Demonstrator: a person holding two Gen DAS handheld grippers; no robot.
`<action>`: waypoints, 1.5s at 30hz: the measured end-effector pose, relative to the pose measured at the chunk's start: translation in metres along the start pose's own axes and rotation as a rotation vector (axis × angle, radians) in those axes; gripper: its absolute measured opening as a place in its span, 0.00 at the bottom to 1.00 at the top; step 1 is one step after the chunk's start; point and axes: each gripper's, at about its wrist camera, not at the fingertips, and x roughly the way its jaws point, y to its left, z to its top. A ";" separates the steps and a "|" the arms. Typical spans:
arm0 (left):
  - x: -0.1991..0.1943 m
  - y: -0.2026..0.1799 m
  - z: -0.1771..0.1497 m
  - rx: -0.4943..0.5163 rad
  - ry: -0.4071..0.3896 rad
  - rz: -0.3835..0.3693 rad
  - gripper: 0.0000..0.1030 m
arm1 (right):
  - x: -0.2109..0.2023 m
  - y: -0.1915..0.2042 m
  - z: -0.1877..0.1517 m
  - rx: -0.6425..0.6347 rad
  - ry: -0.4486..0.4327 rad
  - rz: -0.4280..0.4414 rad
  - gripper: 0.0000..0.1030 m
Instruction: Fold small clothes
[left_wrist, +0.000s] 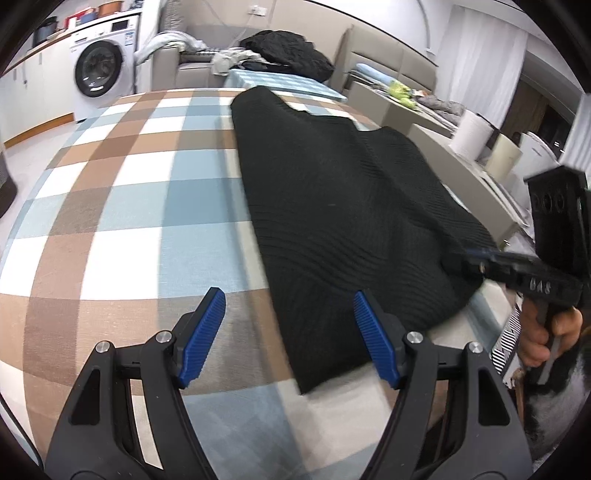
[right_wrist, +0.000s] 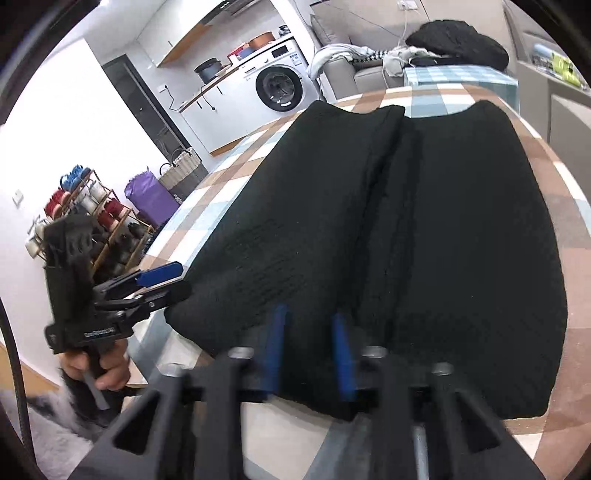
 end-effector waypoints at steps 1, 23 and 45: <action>-0.001 -0.005 -0.001 0.017 0.003 -0.010 0.68 | -0.007 0.002 0.001 -0.011 -0.035 0.014 0.09; 0.003 0.001 0.000 0.005 0.033 -0.002 0.69 | 0.016 -0.059 0.048 0.236 -0.004 0.010 0.39; 0.007 0.016 0.004 -0.056 0.026 -0.004 0.69 | 0.009 -0.044 0.095 0.080 -0.092 -0.241 0.12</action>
